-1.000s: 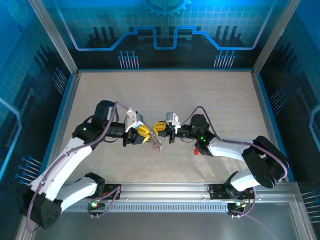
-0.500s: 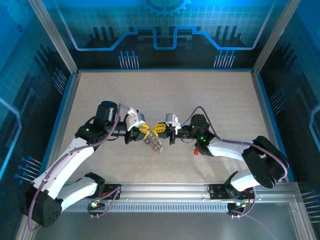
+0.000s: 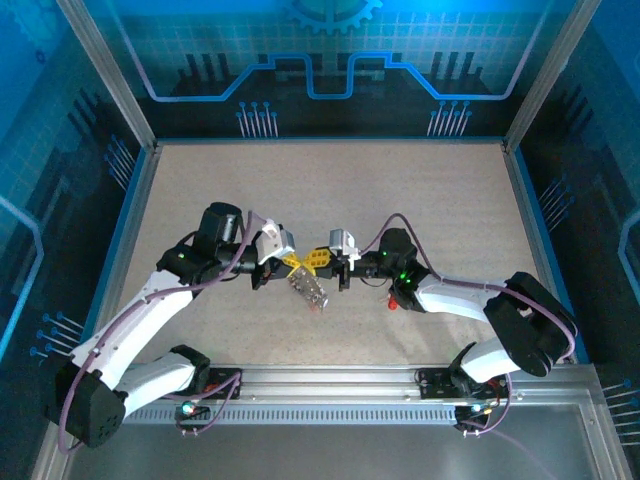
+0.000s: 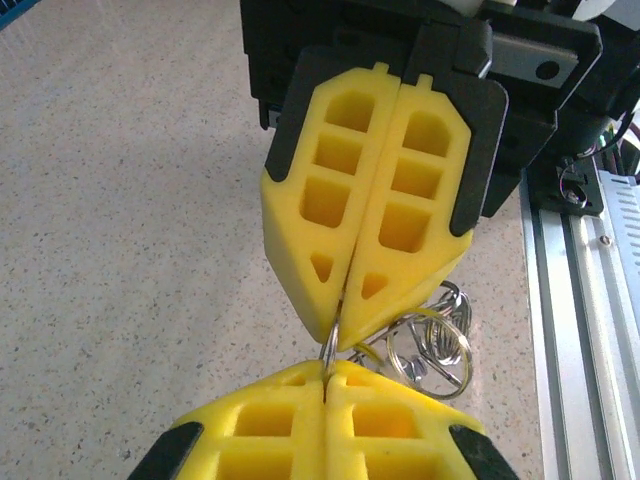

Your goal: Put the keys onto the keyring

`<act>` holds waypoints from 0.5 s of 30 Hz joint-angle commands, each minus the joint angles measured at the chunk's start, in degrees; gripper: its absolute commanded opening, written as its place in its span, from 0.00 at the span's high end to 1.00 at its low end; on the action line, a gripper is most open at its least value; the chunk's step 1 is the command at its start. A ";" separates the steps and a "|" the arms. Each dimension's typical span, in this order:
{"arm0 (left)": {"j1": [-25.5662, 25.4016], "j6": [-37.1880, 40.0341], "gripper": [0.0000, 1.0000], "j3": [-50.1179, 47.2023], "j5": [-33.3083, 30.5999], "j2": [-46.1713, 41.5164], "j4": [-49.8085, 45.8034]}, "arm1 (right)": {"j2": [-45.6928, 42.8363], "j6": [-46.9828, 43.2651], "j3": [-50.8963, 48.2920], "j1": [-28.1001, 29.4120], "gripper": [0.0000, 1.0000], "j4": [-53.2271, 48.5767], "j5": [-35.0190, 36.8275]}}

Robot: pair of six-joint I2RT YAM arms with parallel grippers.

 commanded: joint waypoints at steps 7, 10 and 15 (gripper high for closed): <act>-3.18 11.99 1.00 11.21 -6.50 3.11 -17.25 | -6.92 -20.49 6.51 1.40 0.81 -27.45 0.81; -5.35 15.59 1.00 16.53 -10.74 5.95 -25.36 | -8.40 -25.11 8.54 1.01 0.77 -35.99 1.68; -8.32 17.35 1.00 22.62 -15.84 9.95 -32.35 | -9.05 -26.10 9.24 0.83 0.76 -38.91 2.71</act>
